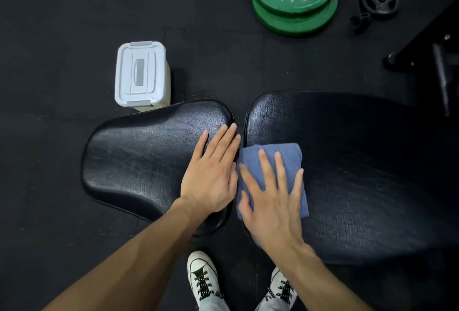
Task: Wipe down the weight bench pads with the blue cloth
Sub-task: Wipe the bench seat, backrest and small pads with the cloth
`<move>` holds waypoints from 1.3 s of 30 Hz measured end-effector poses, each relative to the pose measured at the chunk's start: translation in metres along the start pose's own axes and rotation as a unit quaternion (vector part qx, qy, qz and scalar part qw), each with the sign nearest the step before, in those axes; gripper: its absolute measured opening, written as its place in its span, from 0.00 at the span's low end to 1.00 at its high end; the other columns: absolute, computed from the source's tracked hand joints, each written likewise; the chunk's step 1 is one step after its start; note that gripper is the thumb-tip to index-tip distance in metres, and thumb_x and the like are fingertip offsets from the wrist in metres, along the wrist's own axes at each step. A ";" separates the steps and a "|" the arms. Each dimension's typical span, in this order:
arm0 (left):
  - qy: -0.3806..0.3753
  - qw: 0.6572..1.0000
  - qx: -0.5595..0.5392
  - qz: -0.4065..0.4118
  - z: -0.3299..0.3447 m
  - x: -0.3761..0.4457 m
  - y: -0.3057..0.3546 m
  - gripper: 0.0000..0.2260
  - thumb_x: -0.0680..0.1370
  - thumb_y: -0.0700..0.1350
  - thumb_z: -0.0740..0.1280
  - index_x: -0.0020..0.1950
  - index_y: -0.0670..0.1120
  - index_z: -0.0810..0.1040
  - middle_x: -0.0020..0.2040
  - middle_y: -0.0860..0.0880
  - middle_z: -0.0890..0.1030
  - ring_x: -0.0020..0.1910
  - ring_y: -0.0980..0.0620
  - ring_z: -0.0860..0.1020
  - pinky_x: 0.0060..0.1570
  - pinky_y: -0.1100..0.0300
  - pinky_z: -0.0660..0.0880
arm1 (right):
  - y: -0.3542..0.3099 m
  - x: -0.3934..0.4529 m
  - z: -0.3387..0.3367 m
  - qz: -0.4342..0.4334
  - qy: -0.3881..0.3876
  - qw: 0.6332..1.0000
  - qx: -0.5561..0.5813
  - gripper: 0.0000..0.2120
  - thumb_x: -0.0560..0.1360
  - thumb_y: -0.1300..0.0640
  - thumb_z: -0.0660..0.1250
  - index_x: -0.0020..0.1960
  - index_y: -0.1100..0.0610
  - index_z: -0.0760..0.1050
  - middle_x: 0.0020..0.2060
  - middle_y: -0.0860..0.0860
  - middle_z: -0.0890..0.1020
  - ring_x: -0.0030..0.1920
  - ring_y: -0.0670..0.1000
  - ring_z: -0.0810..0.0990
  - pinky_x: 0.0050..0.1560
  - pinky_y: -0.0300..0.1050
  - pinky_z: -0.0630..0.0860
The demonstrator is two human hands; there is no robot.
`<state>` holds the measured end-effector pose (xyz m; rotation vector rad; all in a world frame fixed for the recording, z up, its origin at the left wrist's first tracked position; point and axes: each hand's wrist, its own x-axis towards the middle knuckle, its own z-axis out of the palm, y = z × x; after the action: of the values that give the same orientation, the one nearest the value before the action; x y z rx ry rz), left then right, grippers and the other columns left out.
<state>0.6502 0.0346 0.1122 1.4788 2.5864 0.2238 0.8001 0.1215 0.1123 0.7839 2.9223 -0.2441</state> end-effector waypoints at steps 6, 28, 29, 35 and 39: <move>0.002 1.000 -0.010 -0.002 -0.002 0.000 0.001 0.28 0.81 0.49 0.55 0.80 0.42 0.64 0.84 0.45 0.57 0.84 0.48 0.53 0.80 0.41 0.53 | -0.001 -0.063 0.008 0.008 0.002 1.000 -0.015 0.30 0.80 0.43 0.58 0.82 0.44 0.61 0.83 0.56 0.57 0.83 0.62 0.54 0.74 0.77 0.57; 0.006 1.000 0.006 -0.012 0.002 0.000 0.004 0.26 0.84 0.52 0.55 0.80 0.42 0.64 0.84 0.46 0.56 0.84 0.49 0.51 0.80 0.40 0.52 | 0.070 0.092 -0.020 0.057 -0.036 0.998 0.003 0.31 0.81 0.42 0.45 0.84 0.43 0.48 0.85 0.55 0.47 0.84 0.58 0.42 0.78 0.74 0.47; 0.007 1.000 0.004 -0.013 0.002 0.000 0.004 0.26 0.84 0.52 0.55 0.80 0.42 0.64 0.84 0.46 0.56 0.84 0.49 0.51 0.80 0.40 0.52 | 0.075 0.106 -0.023 0.058 -0.044 0.997 0.004 0.31 0.82 0.42 0.45 0.84 0.43 0.46 0.85 0.55 0.45 0.84 0.58 0.40 0.78 0.74 0.46; 0.011 1.000 -0.007 -0.011 0.002 0.001 0.003 0.26 0.84 0.52 0.57 0.80 0.42 0.64 0.84 0.47 0.57 0.84 0.50 0.51 0.81 0.40 0.51 | 0.083 0.144 -0.037 0.066 -0.070 0.995 0.014 0.30 0.84 0.42 0.46 0.84 0.43 0.44 0.84 0.55 0.42 0.83 0.58 0.38 0.78 0.74 0.41; 0.011 1.000 -0.005 -0.009 0.001 0.001 0.006 0.26 0.84 0.52 0.57 0.80 0.42 0.65 0.84 0.46 0.58 0.84 0.48 0.52 0.81 0.39 0.50 | 0.085 0.136 -0.037 0.052 -0.053 0.997 0.031 0.29 0.84 0.43 0.47 0.84 0.44 0.47 0.84 0.54 0.42 0.83 0.58 0.38 0.78 0.73 0.41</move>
<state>0.6551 0.0390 0.1129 1.4563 2.6104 0.2519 0.7240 0.2675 0.1185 0.9007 2.7768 -0.3555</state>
